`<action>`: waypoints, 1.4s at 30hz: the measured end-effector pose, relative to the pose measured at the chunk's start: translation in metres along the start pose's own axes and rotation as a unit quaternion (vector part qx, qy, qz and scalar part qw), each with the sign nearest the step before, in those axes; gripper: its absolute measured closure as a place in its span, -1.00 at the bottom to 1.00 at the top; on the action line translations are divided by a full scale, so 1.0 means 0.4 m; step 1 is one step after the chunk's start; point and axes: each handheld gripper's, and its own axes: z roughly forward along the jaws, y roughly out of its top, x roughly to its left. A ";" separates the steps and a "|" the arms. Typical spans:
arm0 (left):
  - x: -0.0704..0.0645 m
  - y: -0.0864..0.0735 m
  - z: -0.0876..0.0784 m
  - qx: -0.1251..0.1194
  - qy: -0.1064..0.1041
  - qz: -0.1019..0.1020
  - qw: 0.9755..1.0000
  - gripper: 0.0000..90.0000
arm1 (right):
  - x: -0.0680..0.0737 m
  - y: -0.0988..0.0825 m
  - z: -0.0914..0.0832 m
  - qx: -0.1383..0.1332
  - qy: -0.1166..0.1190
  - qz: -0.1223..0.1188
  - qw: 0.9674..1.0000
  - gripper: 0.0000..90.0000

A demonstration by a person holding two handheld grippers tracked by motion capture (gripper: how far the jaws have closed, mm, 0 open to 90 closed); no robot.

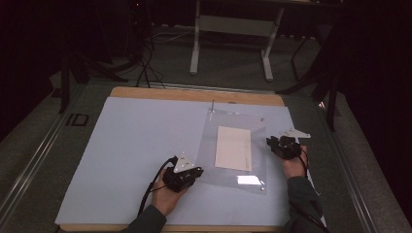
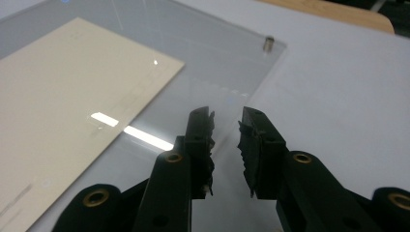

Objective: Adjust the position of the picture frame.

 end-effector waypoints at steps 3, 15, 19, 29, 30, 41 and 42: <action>0.009 -0.005 -0.011 0.000 0.004 -0.003 1.000 0.87 | 0.005 0.015 0.011 -0.002 0.005 -0.004 1.000 0.63; 0.065 -0.043 -0.081 0.002 0.035 -0.027 0.999 0.87 | -0.001 0.053 0.086 0.003 0.000 0.010 1.000 0.69; 0.070 -0.048 -0.083 0.003 0.037 -0.029 0.999 0.87 | -0.009 0.059 0.114 0.007 -0.008 0.023 1.000 0.75; 0.069 -0.048 -0.083 0.003 0.039 -0.027 0.999 0.87 | -0.015 0.094 0.167 0.010 -0.015 0.038 0.999 0.78; 0.069 -0.048 -0.083 0.003 0.038 -0.027 0.999 0.87 | -0.012 0.096 0.172 0.014 -0.016 0.036 0.999 0.78; 0.080 -0.055 -0.094 0.005 0.047 -0.026 0.999 0.88 | 0.039 0.139 0.190 -0.010 0.010 0.026 1.000 0.75; 0.082 -0.056 -0.096 0.005 0.049 -0.027 0.998 0.88 | 0.055 0.154 0.195 -0.015 0.020 0.021 0.999 0.74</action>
